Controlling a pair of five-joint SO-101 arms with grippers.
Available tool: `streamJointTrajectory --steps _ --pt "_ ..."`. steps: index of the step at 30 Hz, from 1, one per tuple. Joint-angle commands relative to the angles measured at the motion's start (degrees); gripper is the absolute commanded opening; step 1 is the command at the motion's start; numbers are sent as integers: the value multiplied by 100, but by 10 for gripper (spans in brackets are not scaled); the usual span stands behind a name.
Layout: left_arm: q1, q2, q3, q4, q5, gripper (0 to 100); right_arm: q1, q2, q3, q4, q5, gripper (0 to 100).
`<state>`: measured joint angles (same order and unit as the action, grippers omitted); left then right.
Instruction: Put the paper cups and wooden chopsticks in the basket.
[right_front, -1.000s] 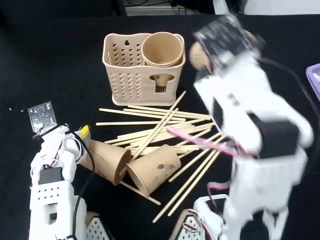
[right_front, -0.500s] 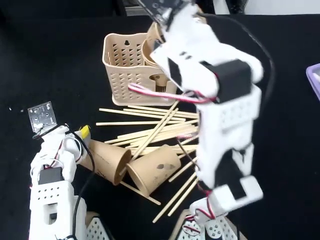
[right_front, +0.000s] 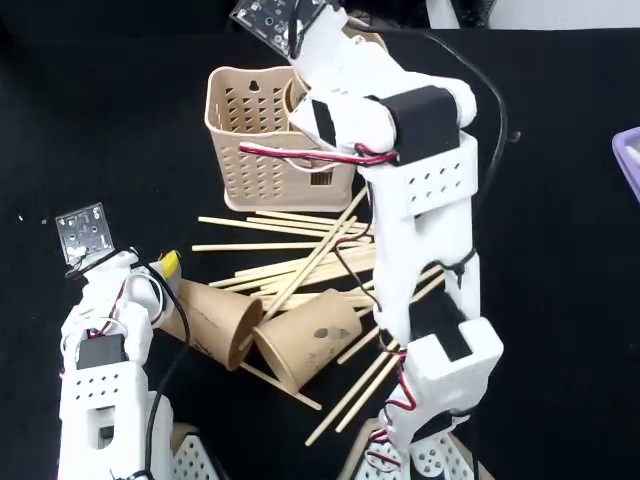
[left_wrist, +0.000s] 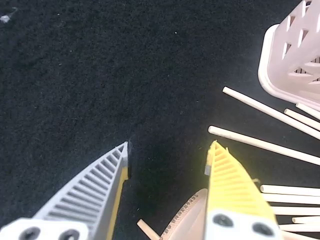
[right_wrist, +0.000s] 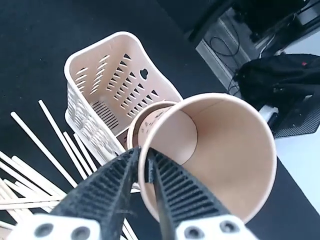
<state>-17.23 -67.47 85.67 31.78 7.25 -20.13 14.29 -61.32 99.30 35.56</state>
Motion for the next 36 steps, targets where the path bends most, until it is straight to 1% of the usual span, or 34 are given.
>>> streamJointTrajectory --steps 1,5,8,13,14,16,19,21,23,28,31,36 --pt "-57 -88 -40 -105 -9 252 -53 -40 -207 158 123 11" --pt "-57 -88 -40 -105 -9 252 -70 -40 330 158 132 11" --pt "-57 -88 -40 -105 -9 252 -70 -66 637 114 299 11" --pt "-57 -88 -40 -105 -9 252 -70 -75 259 132 281 15" --pt "-57 -88 -40 -105 -9 252 -70 -84 171 141 193 28" --pt "-57 -88 -40 -105 -9 252 -62 -84 -13 141 -167 100" --pt "-57 -88 -40 -105 -9 252 -70 -84 -391 141 -686 241" --pt "-57 -88 -40 -105 -9 252 -79 -84 -646 141 -914 294" --pt "-57 -88 -40 -105 -9 252 -105 -84 -884 149 -1046 290" --pt "-57 -88 -40 -105 -9 252 -132 -259 -1138 193 -1345 222" --pt "-57 -88 -40 -105 -9 252 -176 -708 -716 193 -1574 184" --pt "-57 -88 -31 -105 -9 252 -624 -1736 549 193 -1600 180"
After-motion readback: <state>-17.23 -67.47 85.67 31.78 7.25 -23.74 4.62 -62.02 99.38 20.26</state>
